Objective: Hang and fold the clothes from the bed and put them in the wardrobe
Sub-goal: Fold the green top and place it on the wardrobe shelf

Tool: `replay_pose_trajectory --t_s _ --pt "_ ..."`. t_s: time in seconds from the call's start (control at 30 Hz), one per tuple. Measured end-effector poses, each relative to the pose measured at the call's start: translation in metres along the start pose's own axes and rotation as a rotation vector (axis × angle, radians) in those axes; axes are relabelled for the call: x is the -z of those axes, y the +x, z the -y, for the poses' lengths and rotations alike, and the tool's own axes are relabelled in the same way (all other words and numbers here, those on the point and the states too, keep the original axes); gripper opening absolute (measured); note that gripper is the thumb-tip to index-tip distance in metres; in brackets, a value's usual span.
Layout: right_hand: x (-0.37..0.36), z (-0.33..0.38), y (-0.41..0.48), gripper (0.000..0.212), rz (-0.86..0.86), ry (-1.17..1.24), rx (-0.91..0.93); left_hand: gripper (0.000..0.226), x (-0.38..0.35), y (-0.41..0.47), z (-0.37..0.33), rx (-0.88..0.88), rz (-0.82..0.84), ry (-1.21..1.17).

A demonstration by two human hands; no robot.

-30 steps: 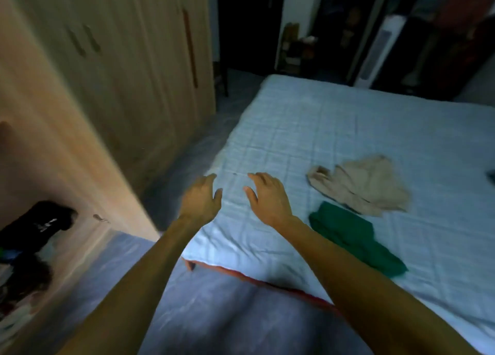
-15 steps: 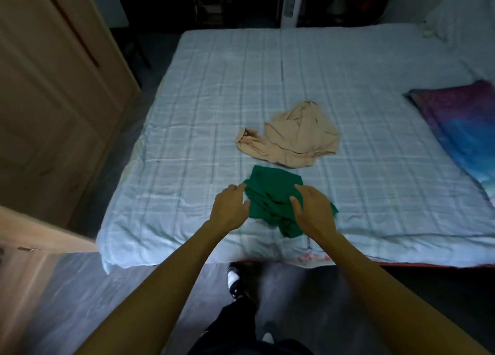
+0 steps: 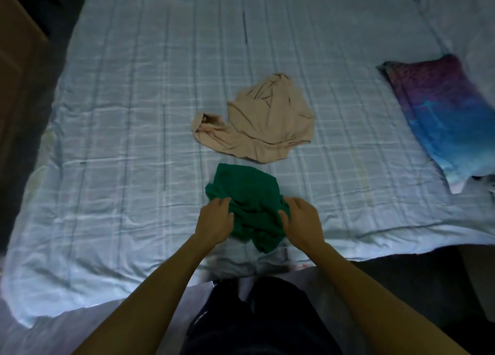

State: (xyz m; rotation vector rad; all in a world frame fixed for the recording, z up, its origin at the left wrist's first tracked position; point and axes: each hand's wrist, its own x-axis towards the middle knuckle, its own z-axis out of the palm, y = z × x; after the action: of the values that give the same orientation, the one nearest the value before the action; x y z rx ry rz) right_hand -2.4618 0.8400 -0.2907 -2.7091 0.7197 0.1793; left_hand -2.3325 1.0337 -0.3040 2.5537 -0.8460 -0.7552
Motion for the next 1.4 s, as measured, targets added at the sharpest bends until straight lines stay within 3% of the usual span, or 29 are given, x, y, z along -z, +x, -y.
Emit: replay_pose_trajectory --t_s 0.13,0.43,0.6,0.73,0.87,1.03,1.13,1.33,1.4 --pt "-0.029 0.001 0.010 0.039 0.049 0.013 -0.010 0.048 -0.027 0.021 0.008 -0.035 0.069 0.017" --pt "-0.120 -0.003 0.028 0.046 0.324 -0.069 0.157 0.049 -0.116 0.043 0.039 -0.091 0.306 0.179" --pt "-0.148 -0.014 0.026 0.042 0.334 -0.071 0.170 0.046 -0.144 0.064 0.047 -0.235 0.192 0.254" --pt "-0.151 -0.020 0.021 0.048 0.354 -0.043 0.119 0.032 -0.136 0.081 0.043 -0.138 0.135 0.074" --pt "-0.132 -0.006 0.027 0.065 0.394 0.108 -0.030 0.031 -0.091 0.095 0.023 0.036 -0.037 -0.402" --pt "-0.070 0.035 0.056 0.070 0.142 0.363 -0.164 0.027 0.010 0.115 -0.030 -0.074 -0.227 -0.463" --pt "-0.016 0.055 0.080 0.059 0.019 0.484 -0.176 0.019 0.072 0.120 -0.066 -0.200 -0.297 -0.440" --pt "0.104 0.080 0.110 0.013 -0.144 0.611 -0.123 0.023 0.180 0.115 -0.139 -0.467 -0.411 -0.343" --pt "0.139 0.080 0.116 0.011 -0.210 0.637 -0.102 0.024 0.207 0.112 -0.156 -0.515 -0.454 -0.336"
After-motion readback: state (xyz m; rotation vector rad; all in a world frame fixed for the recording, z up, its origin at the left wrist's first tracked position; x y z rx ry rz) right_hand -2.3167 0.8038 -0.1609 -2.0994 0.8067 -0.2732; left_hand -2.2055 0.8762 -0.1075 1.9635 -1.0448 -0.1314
